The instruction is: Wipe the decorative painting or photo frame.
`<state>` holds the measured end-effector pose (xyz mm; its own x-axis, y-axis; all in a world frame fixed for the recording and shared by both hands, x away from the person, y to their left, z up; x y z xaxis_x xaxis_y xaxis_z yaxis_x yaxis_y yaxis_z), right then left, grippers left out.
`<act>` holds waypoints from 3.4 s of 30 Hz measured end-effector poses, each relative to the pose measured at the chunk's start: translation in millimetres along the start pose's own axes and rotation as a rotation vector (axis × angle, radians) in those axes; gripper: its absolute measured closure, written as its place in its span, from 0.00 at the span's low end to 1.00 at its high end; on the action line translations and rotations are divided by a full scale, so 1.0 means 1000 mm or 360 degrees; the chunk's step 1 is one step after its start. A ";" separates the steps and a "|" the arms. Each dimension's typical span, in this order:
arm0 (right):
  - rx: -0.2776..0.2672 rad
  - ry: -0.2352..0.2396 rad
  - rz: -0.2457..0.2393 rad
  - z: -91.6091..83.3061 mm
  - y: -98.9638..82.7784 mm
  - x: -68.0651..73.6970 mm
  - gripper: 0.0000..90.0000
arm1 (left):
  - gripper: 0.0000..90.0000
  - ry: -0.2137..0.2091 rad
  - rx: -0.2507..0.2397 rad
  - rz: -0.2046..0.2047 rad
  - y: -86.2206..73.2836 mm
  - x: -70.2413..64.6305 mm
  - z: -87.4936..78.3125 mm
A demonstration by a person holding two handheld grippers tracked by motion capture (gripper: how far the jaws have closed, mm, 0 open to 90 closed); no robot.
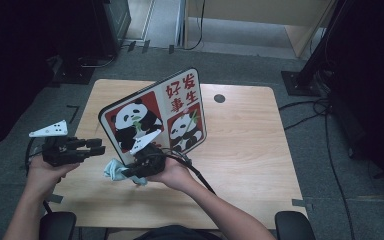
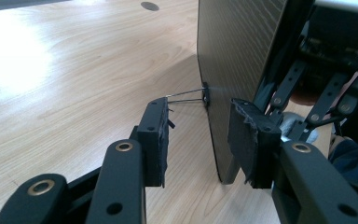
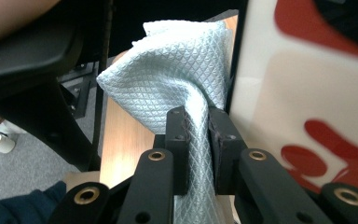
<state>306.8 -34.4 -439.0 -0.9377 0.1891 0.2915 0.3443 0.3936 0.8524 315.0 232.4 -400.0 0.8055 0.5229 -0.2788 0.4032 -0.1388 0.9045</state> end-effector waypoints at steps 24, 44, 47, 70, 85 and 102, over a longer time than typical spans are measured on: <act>0.0034 0.0005 0.0038 0.007 -0.043 -0.007 0.90 | 0.61 -0.0058 0.0026 0.0048 0.005 -0.013 0.007; 0.0070 0.0012 0.0082 0.001 -0.064 -0.014 0.90 | 0.58 -0.0106 0.0024 0.0058 0.011 -0.030 0.019; 0.0071 0.0010 0.0078 -0.001 -0.064 -0.015 0.90 | 0.58 -0.0106 0.0023 0.0063 0.013 -0.032 0.021; 0.0117 -0.0055 0.0077 -0.015 -0.069 -0.029 0.90 | 0.79 -0.0070 0.0092 0.0011 0.015 -0.031 0.039; 0.0097 -0.0103 0.0083 -0.029 -0.068 -0.038 0.90 | 0.87 -0.0070 0.0099 0.0009 0.015 -0.033 0.040; -0.0039 -0.0081 0.0064 -0.072 -0.034 -0.034 0.90 | 0.87 -0.0061 0.0080 0.0001 0.014 -0.033 0.040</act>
<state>323.8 -118.9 -446.8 -0.9193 0.2499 0.3040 0.3800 0.3629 0.8508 311.1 179.4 -390.9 0.8216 0.4902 -0.2911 0.4231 -0.1821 0.8876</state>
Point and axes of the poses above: each handheld gripper's, and its own axes: z roughly forward along the jaws, y roughly out of its top, x roughly to its left, the point moved 1 cm from there along z, roughly forward along the jaws, and after that the axes turned 11 degrees about -x, right-handed, at the moved point
